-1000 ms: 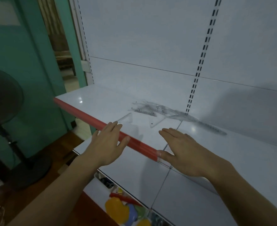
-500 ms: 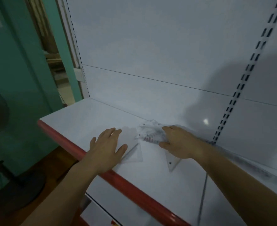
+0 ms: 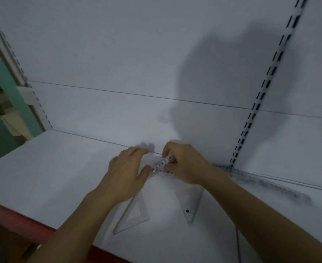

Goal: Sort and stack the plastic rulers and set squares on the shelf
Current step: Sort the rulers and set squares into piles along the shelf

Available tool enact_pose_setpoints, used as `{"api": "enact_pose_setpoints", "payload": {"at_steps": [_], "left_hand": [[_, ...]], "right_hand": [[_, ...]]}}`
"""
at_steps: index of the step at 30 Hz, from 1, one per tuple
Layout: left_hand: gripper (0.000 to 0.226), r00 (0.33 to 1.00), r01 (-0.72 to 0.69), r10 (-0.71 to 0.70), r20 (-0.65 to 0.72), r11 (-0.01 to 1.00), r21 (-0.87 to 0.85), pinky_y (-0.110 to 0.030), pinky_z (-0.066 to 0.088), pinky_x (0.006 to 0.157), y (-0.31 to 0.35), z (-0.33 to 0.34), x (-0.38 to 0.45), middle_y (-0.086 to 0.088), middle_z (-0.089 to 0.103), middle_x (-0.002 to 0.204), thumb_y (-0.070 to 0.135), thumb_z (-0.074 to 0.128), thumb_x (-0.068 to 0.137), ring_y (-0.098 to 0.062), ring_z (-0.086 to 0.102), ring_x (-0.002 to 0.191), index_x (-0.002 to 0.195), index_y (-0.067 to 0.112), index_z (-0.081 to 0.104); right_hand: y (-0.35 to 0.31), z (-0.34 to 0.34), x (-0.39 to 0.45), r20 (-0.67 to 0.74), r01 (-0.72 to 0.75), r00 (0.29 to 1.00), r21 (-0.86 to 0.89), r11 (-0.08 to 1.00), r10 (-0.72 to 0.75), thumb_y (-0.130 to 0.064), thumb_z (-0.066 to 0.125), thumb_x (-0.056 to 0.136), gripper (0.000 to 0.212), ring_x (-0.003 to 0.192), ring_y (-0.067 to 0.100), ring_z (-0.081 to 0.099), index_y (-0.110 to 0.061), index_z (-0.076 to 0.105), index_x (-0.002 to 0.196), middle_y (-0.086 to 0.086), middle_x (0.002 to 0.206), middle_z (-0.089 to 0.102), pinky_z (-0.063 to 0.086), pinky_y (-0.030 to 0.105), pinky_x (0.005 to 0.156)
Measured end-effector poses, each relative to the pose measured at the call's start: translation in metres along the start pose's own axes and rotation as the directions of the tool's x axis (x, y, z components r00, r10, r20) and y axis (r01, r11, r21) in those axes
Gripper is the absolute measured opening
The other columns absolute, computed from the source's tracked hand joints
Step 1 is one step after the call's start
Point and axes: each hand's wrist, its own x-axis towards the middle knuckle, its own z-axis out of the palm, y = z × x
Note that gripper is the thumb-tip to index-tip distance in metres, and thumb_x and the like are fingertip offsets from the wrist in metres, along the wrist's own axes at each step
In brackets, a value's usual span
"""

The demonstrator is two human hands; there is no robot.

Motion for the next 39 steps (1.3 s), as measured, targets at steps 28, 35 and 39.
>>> {"api": "enact_pose_setpoints", "payload": {"at_steps": [28, 35, 39], "left_hand": [[0.027, 0.947, -0.285, 0.22, -0.236, 0.913, -0.293, -0.042, 0.047, 0.091, -0.028, 0.008, 0.047, 0.002, 0.063, 0.117, 0.033, 0.053, 0.095, -0.023, 0.055, 0.108, 0.118, 0.021, 0.061], [0.033, 0.919, -0.252, 0.385, 0.086, 0.74, -0.624, -0.019, 0.038, 0.049, -0.001, -0.008, 0.029, 0.015, 0.063, 0.059, 0.02, 0.052, 0.102, -0.011, 0.05, 0.049, 0.073, 0.027, 0.067], [0.025, 0.949, -0.173, 0.308, 0.07, 0.692, -0.701, -0.02, 0.046, 0.051, 0.007, -0.012, 0.025, 0.004, 0.073, 0.07, 0.015, 0.051, 0.101, -0.014, 0.055, 0.052, 0.089, 0.021, 0.071]], "right_hand": [[-0.037, 0.014, -0.052, -0.304, -0.319, 0.687, 0.69, 0.65, 0.66, -0.01, 0.06, 0.1, 0.01, 0.06, 0.024, 0.07, -0.007, 0.068, 0.094, 0.01, 0.079, 0.076, 0.046, 0.024, 0.046], [-0.063, 0.005, -0.076, -0.336, -0.268, 0.702, 0.692, 0.67, 0.628, -0.015, 0.055, 0.102, 0.013, 0.061, 0.03, 0.072, -0.008, 0.066, 0.099, 0.008, 0.08, 0.076, 0.047, 0.028, 0.045], [-0.058, -0.001, -0.114, -0.4, -0.256, 0.591, 0.73, 0.633, 0.701, -0.023, 0.044, 0.107, 0.023, 0.049, 0.033, 0.065, -0.011, 0.059, 0.094, 0.014, 0.068, 0.07, 0.04, 0.029, 0.041]]}}
